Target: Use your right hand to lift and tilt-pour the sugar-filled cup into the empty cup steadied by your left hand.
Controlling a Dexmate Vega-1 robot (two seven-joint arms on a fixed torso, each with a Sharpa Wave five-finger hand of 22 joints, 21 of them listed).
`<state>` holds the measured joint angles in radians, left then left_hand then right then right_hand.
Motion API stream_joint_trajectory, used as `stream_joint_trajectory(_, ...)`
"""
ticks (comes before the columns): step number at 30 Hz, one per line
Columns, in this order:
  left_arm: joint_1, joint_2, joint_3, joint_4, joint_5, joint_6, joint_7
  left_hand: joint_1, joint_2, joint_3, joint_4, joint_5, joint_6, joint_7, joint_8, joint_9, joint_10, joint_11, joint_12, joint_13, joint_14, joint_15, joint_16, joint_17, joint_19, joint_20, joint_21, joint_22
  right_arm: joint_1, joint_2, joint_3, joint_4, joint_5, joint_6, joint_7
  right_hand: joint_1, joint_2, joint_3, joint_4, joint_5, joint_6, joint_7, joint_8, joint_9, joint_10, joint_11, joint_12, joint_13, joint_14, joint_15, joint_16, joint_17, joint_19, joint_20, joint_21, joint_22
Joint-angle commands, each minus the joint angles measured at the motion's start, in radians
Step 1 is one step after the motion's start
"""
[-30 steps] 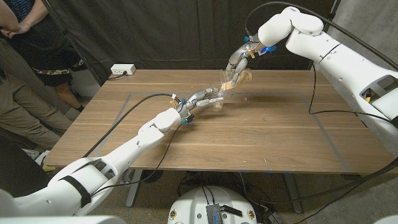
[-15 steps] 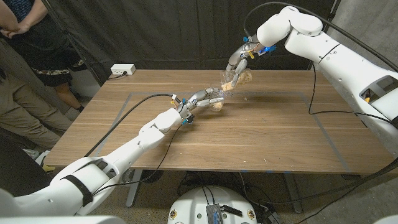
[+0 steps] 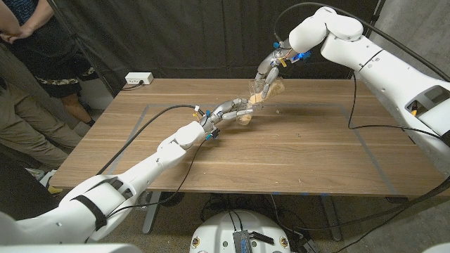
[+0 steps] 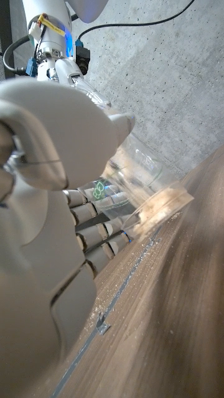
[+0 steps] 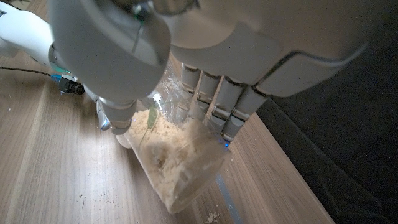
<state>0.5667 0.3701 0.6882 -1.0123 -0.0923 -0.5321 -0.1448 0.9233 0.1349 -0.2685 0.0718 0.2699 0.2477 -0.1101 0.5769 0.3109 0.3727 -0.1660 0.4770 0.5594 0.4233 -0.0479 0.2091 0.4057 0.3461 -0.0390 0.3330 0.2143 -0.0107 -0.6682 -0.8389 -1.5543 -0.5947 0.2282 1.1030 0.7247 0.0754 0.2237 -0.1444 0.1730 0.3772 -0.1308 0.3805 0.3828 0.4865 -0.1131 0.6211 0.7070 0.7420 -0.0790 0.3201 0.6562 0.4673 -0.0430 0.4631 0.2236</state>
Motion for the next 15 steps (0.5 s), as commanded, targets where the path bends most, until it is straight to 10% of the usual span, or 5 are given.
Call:
stream_joint_trajectory(1,-0.007,-0.005,-0.001,0.016,-0.002,-0.013,-0.008,0.004,0.006,-0.002,0.006,-0.002,0.005,-0.003,0.007,-0.001,0.008,-0.003,0.004,0.005,0.004,-0.129,-0.003,0.005,-0.001,0.000,0.006,-0.001,0.003,0.005,-0.006,-0.002,-0.019,0.012,0.003,0.003,0.006,0.009,0.002,0.006,0.010,0.005,-0.003,0.006,0.006,-0.002,-0.003,0.002,0.007,-0.156,0.003,0.005,0.003,-0.067,0.008,0.000)
stream_joint_trajectory(15,-0.008,-0.008,-0.001,0.026,-0.005,-0.023,-0.012,0.005,0.006,-0.002,0.008,-0.003,0.006,-0.003,0.009,-0.002,0.011,-0.002,0.005,0.005,0.005,-0.132,-0.003,0.005,-0.001,-0.001,0.007,-0.001,0.001,0.008,-0.006,-0.004,-0.025,0.017,0.009,0.001,0.007,0.008,0.003,0.006,0.012,0.005,-0.004,0.007,0.010,-0.003,-0.006,0.002,0.008,-0.156,0.006,0.010,0.002,-0.068,0.008,0.001)
